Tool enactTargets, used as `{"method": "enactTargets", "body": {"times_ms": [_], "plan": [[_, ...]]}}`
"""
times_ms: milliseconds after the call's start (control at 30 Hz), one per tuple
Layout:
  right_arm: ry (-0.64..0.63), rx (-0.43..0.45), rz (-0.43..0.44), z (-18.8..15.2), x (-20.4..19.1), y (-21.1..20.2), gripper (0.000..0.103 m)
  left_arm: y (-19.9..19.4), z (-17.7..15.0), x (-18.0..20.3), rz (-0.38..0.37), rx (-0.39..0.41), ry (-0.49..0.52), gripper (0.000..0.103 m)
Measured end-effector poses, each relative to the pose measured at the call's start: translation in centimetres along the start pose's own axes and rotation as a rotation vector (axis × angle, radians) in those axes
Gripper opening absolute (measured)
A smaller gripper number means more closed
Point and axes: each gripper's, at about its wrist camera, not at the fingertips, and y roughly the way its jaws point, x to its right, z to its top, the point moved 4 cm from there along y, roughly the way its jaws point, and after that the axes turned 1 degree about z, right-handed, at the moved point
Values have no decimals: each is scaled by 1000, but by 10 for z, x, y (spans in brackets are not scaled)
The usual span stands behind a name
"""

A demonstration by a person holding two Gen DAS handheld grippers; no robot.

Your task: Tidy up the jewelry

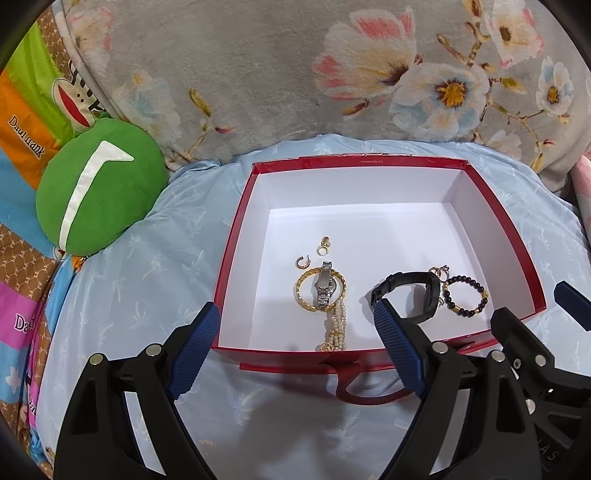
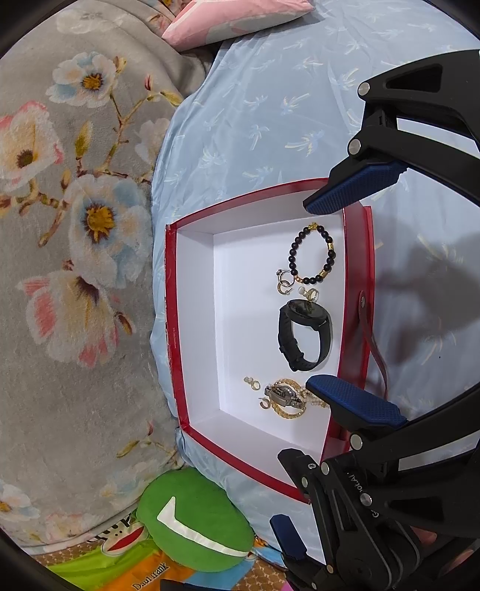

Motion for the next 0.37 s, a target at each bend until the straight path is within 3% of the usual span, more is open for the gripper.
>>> {"method": "enactTargets", "body": {"times_ms": [367], "plan": [[0, -2, -4, -2, 2, 1, 86, 6, -1, 0, -22, -22, -4, 82]]}}
